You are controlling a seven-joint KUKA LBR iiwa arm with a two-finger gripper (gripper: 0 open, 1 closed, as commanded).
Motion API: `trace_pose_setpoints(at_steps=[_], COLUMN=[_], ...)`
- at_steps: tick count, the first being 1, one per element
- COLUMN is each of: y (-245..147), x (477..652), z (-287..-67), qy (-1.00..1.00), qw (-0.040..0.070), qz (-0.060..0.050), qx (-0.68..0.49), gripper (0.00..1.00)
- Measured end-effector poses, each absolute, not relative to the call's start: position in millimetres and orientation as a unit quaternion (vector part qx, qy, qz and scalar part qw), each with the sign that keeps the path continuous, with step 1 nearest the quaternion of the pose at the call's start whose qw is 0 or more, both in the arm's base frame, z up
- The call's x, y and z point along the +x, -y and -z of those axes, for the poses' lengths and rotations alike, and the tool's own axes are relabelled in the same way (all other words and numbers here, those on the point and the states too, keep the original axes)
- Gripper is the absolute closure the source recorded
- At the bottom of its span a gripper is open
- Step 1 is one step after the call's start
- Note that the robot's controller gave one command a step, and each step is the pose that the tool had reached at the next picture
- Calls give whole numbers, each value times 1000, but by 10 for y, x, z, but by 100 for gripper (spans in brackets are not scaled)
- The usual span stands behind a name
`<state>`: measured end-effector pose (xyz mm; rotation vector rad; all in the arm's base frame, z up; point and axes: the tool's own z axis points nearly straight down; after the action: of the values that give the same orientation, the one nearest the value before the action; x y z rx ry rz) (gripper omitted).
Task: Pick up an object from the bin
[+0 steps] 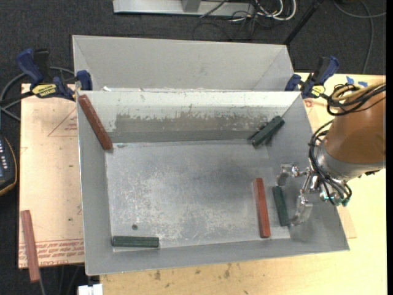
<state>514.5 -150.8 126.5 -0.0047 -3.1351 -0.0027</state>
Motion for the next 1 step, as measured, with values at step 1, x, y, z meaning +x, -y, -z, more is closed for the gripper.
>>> trace_pose_setpoints(at_steps=[1], y=[1074], x=[5350], z=[-694], qy=[974], qw=[-1], qz=[1], qx=[227], gripper=[0])
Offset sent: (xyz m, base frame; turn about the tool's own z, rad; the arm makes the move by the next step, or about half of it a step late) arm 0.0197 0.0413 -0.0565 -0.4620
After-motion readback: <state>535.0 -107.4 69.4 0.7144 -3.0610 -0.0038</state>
